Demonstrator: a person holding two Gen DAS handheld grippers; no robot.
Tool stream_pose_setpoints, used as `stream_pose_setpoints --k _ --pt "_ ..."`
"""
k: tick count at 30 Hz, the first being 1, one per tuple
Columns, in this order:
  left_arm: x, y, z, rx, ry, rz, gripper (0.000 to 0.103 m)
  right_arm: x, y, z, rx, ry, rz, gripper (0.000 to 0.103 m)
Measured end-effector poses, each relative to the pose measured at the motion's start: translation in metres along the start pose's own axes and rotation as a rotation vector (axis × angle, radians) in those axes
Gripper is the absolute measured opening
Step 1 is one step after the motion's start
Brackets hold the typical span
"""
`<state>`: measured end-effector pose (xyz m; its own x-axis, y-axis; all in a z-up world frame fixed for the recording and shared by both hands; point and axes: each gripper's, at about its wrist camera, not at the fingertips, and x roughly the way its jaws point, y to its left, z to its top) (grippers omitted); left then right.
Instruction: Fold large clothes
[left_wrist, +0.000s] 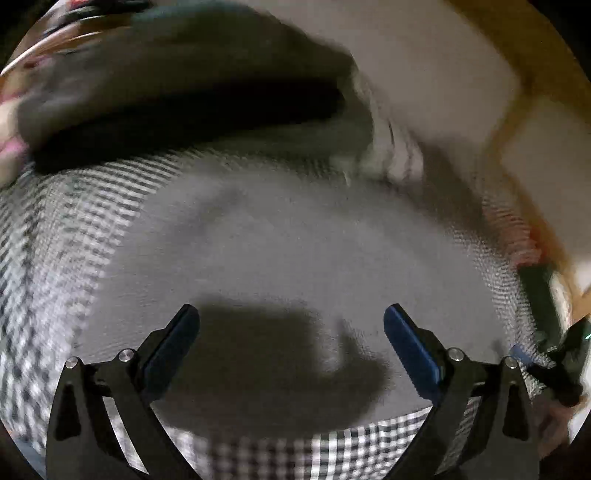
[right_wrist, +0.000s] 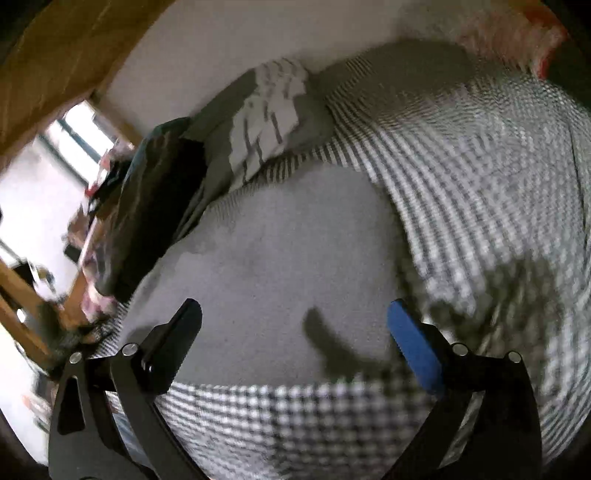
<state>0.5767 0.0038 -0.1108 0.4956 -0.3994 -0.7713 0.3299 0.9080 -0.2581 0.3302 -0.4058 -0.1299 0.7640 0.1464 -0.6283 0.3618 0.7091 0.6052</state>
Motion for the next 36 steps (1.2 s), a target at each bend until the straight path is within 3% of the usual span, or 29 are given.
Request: stream_pose_setpoints --k 4,8,13,21,22,24,25,28,30,32,33,34,36 --pt "0.055 -0.014 -0.005 0.071 0.086 0.121 0.098 0.011 -0.027 -0.043 0.281 0.073 0.164 0.100" --pt "0.065 -0.033 -0.016 0.203 0.060 0.226 0.098 0.029 -0.030 -0.062 0.352 0.076 0.257 0.100" --pt "0.062 -0.028 -0.016 0.182 0.044 0.193 0.098 0.059 -0.047 -0.049 0.513 0.044 0.405 0.100" --pt "0.067 -0.031 -0.017 0.185 0.025 0.200 0.098 0.070 -0.033 -0.024 0.547 -0.036 0.437 0.099" --pt "0.066 -0.031 -0.018 0.187 0.023 0.200 0.098 0.070 -0.032 -0.024 0.543 -0.054 0.410 0.093" --pt "0.066 -0.031 -0.019 0.188 0.020 0.199 0.098 0.072 -0.041 -0.031 0.594 -0.078 0.316 0.051" --pt "0.065 -0.031 -0.019 0.189 0.020 0.198 0.098 0.074 -0.047 -0.038 0.639 -0.097 0.292 0.037" --pt "0.063 -0.030 -0.020 0.190 0.023 0.195 0.098 0.075 -0.040 -0.039 0.582 -0.121 0.291 0.036" --pt "0.063 -0.030 -0.020 0.192 0.019 0.195 0.098 0.080 -0.038 -0.035 0.584 -0.093 0.313 0.051" --pt "0.063 -0.031 -0.021 0.187 0.015 0.200 0.098 0.081 -0.034 -0.031 0.578 -0.086 0.338 0.072" --pt "0.063 -0.032 -0.021 0.183 0.013 0.204 0.098 0.081 -0.028 -0.029 0.564 -0.093 0.328 0.075" --pt "0.063 -0.032 -0.020 0.180 0.011 0.206 0.098 0.081 -0.025 -0.028 0.556 -0.100 0.309 0.077" --pt "0.063 -0.033 -0.021 0.183 0.009 0.208 0.098 0.083 -0.019 -0.024 0.549 -0.127 0.271 0.064"
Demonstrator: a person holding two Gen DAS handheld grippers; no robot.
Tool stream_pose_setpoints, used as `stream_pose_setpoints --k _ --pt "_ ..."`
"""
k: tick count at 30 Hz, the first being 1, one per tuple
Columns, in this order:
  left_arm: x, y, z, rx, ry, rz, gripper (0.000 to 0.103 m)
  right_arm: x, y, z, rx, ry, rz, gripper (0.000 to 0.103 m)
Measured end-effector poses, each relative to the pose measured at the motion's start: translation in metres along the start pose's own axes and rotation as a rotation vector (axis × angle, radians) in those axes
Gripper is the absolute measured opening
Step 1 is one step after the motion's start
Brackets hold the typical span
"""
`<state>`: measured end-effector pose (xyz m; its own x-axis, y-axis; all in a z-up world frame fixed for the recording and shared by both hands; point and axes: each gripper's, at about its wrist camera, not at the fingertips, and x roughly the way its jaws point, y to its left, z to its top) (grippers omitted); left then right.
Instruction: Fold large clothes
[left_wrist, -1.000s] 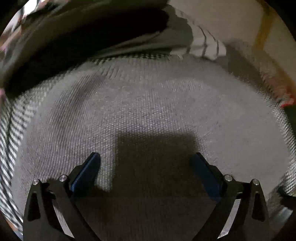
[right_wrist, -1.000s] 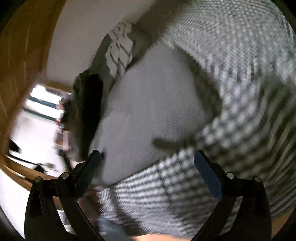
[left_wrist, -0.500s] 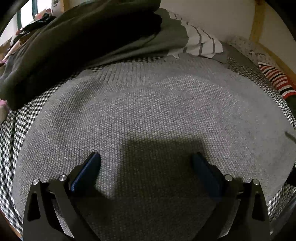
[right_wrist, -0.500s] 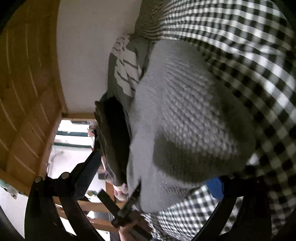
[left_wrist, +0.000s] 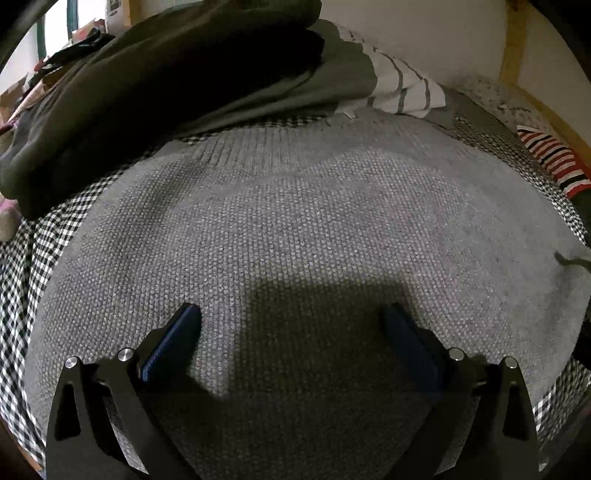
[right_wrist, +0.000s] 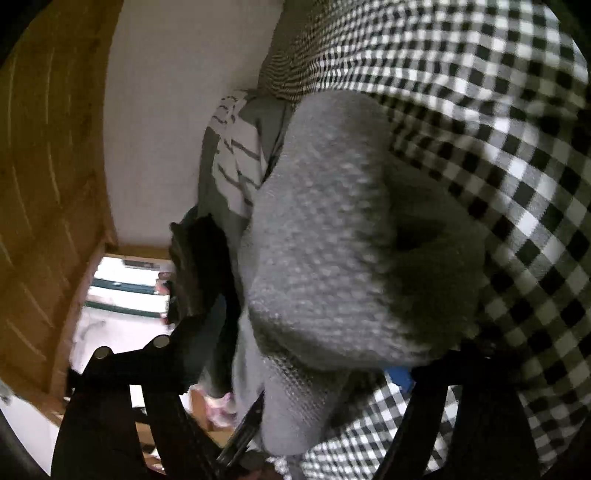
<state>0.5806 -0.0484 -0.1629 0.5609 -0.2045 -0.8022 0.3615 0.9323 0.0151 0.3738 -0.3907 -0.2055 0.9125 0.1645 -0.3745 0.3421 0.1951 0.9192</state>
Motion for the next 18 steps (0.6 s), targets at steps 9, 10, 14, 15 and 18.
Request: stream_pose_setpoints --k 9,10,14,15,18 --pt "0.000 0.006 -0.003 0.005 -0.021 -0.049 0.098 -0.016 0.043 0.006 -0.118 -0.091 0.131 0.031" --pt "0.000 0.007 -0.003 0.000 -0.021 -0.052 0.098 -0.014 0.032 0.009 -0.025 -0.085 0.111 0.036" --pt "0.001 0.006 -0.003 0.007 -0.018 -0.049 0.098 -0.003 -0.018 0.011 0.208 -0.076 0.070 0.048" --pt "0.001 0.006 -0.003 0.006 -0.020 -0.049 0.098 -0.003 -0.020 0.009 0.205 -0.079 0.079 0.048" --pt "0.002 0.005 -0.004 0.009 -0.027 -0.043 0.098 -0.007 -0.009 0.008 0.192 -0.102 0.089 0.043"
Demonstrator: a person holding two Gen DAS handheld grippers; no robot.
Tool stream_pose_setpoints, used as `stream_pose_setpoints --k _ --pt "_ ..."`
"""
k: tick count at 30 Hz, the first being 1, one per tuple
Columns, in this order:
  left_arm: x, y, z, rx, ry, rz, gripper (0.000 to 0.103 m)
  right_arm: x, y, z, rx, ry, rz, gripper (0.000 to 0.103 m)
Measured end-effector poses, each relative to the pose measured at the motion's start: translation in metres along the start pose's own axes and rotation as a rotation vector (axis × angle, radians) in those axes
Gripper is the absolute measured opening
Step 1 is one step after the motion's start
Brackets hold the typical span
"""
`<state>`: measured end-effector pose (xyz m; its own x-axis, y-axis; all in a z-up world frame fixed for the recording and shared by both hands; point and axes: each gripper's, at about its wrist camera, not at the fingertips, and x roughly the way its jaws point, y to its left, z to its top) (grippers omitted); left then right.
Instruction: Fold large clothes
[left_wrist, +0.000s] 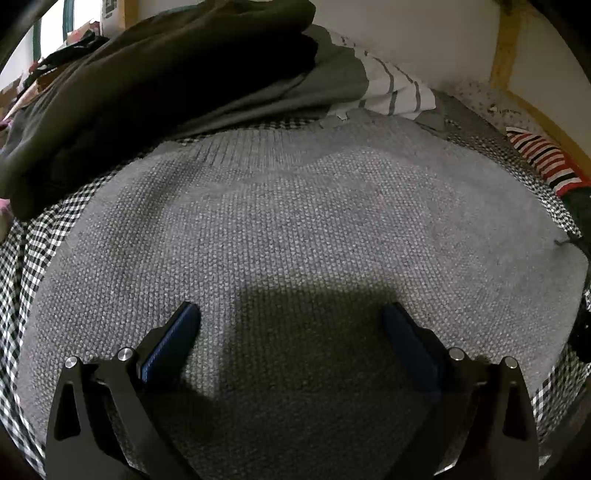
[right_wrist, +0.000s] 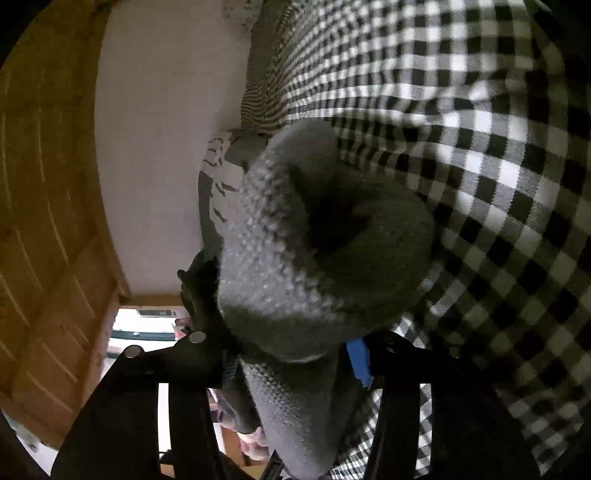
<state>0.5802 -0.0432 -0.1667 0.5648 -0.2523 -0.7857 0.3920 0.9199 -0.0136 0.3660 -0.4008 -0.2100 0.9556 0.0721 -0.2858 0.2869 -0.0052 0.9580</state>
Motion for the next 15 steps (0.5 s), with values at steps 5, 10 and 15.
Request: stream_pose_setpoints --k 5,10,15 --pt "0.001 0.001 0.000 -0.001 0.001 -0.021 0.098 -0.019 0.017 -0.004 -0.036 -0.045 0.097 0.027" --pt "0.002 -0.002 -0.002 0.011 -0.011 -0.008 0.098 -0.031 -0.043 -0.007 0.268 -0.022 0.056 0.035" --pt "0.002 -0.002 -0.004 -0.001 -0.017 0.009 0.098 -0.033 -0.007 -0.025 0.072 -0.062 0.013 0.092"
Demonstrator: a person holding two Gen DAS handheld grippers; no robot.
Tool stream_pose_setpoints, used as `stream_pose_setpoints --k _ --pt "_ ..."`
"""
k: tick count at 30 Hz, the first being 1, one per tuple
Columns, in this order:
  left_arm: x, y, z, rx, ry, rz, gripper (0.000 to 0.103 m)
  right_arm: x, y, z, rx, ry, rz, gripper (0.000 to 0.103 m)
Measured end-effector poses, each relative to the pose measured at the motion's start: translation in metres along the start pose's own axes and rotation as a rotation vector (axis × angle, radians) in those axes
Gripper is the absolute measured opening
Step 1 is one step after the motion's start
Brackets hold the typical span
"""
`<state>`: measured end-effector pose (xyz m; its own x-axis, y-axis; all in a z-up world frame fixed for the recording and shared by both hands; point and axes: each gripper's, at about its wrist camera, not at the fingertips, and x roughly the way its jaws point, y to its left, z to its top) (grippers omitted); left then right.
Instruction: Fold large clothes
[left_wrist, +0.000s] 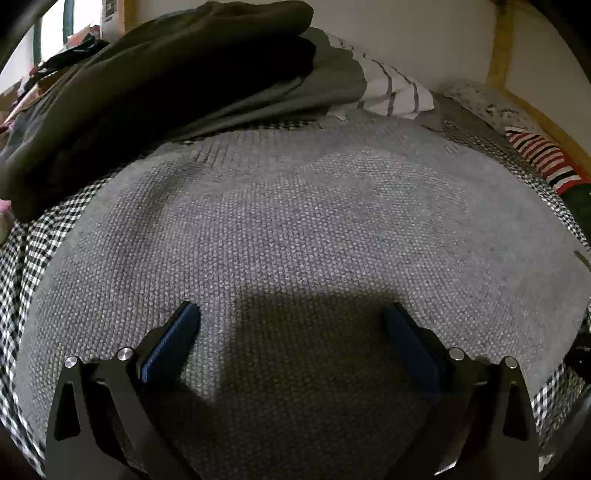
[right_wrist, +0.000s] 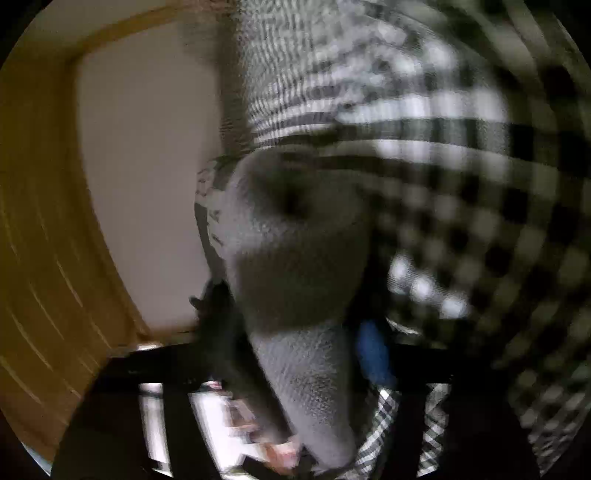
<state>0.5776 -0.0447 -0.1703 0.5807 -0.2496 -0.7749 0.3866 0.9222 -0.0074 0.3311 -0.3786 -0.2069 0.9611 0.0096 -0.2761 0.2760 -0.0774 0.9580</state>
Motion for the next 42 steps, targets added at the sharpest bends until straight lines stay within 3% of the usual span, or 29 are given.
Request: stream_pose_setpoints --k 1,3,4,5,9,12,15,19,21,24,32,37,38,40,42 --pt "0.000 -0.001 0.000 0.000 0.000 0.004 0.098 0.007 0.009 0.002 -0.031 -0.012 -0.010 0.090" --pt "0.000 0.000 0.000 0.004 0.002 0.002 0.098 0.022 0.010 0.016 -0.007 -0.003 -0.041 0.059" --pt "0.000 0.000 0.001 0.007 0.003 -0.002 0.098 0.027 0.006 0.017 0.022 0.019 -0.052 0.035" --pt "0.000 0.001 0.001 0.008 0.005 -0.005 0.098 0.029 0.003 0.020 0.051 0.027 -0.047 0.032" --pt "-0.001 0.001 0.001 0.011 0.007 -0.008 0.098 0.012 0.024 0.015 -0.104 0.027 -0.008 0.028" --pt "-0.010 0.004 0.003 -0.007 0.007 -0.009 0.098 0.006 0.033 0.012 -0.116 0.039 0.060 0.028" --pt "-0.041 0.021 0.009 -0.055 -0.089 0.148 0.098 0.020 0.042 0.017 -0.141 0.057 0.056 0.028" --pt "0.002 0.051 0.009 -0.092 0.093 0.087 0.099 0.038 0.050 0.030 -0.139 0.054 0.077 0.028" --pt "-0.001 0.051 0.004 -0.077 0.041 0.088 0.099 0.031 0.053 0.021 -0.204 0.061 0.100 0.028" --pt "-0.002 0.051 0.002 -0.080 0.029 0.095 0.099 0.031 0.091 0.007 -0.308 0.082 0.158 0.028" --pt "-0.002 0.060 0.001 -0.074 0.049 0.041 0.099 0.073 0.182 -0.053 -0.559 0.182 0.275 0.028" --pt "-0.007 0.070 0.007 -0.055 0.079 -0.023 0.099 0.108 0.222 -0.107 -0.722 0.309 0.320 0.028" --pt "-0.012 0.076 0.007 -0.060 0.072 -0.017 0.099 0.114 0.228 -0.121 -0.759 0.340 0.320 0.028" --pt "-0.023 0.099 0.008 -0.098 0.037 0.101 0.099 0.125 0.233 -0.147 -0.819 0.402 0.318 0.028" --pt "-0.024 0.131 0.006 -0.163 0.051 0.128 0.099 0.145 0.233 -0.177 -0.888 0.483 0.301 0.028"
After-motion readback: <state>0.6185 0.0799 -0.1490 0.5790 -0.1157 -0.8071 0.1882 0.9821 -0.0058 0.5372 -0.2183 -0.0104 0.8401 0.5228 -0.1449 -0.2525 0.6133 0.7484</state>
